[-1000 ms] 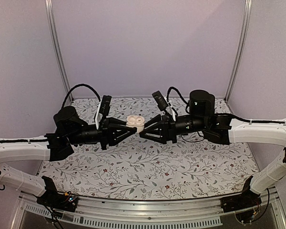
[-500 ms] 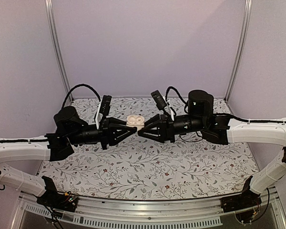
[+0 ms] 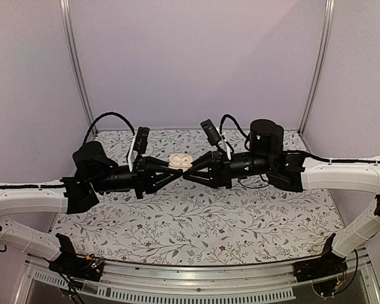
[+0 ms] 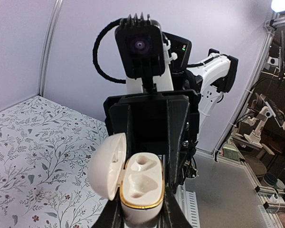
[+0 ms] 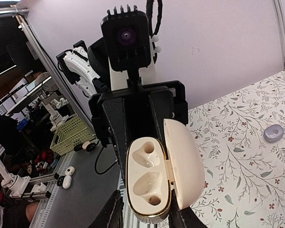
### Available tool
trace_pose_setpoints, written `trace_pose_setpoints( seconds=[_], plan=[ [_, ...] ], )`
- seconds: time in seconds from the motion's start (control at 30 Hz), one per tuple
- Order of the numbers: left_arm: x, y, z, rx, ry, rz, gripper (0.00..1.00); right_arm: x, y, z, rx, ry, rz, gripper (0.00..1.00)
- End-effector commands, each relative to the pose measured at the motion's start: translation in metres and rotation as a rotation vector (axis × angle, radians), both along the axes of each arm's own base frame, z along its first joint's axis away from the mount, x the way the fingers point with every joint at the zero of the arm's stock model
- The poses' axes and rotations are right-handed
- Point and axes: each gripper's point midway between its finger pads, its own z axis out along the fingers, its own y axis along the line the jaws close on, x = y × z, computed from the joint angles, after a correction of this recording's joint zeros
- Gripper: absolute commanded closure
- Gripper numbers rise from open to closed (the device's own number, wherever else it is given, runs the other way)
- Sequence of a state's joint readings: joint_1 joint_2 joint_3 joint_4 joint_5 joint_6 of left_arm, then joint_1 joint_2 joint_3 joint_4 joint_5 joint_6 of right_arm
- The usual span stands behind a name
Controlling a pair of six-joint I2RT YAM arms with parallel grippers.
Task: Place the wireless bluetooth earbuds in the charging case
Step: Pass from the left arm to the right
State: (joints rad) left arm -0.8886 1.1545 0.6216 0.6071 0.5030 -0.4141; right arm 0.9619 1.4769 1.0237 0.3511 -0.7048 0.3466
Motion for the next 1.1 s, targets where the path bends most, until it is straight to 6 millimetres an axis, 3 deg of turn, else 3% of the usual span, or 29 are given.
trace_pose_setpoints(
  seconds=[0.0,0.17,0.43,0.53,0.73,0.9,1.07],
  plan=[
    [0.004,0.002,-0.004,-0.002,0.003,0.016,1.0,0.003,0.005,0.016,0.04,-0.025,-0.01,0.7],
    [0.005,0.001,-0.007,0.002,0.011,0.014,1.0,0.003,0.005,0.017,0.045,-0.024,-0.01,0.73],
    [0.006,0.003,-0.01,0.012,0.025,0.026,0.99,0.002,0.004,0.015,0.04,-0.021,-0.009,0.89],
    [0.008,0.005,-0.013,0.027,0.034,0.041,0.87,0.002,0.002,0.014,0.037,-0.025,-0.016,0.94],
    [0.012,0.016,-0.012,0.049,0.042,0.081,0.55,0.001,-0.004,0.007,-0.01,-0.06,-0.029,0.98],
    [0.019,0.022,-0.014,0.083,0.044,0.116,0.51,0.001,-0.009,-0.004,-0.063,-0.107,-0.036,1.0],
    [0.023,0.014,-0.017,0.109,0.061,0.097,0.5,0.001,-0.013,-0.012,-0.107,-0.139,-0.039,1.0]
  ],
)
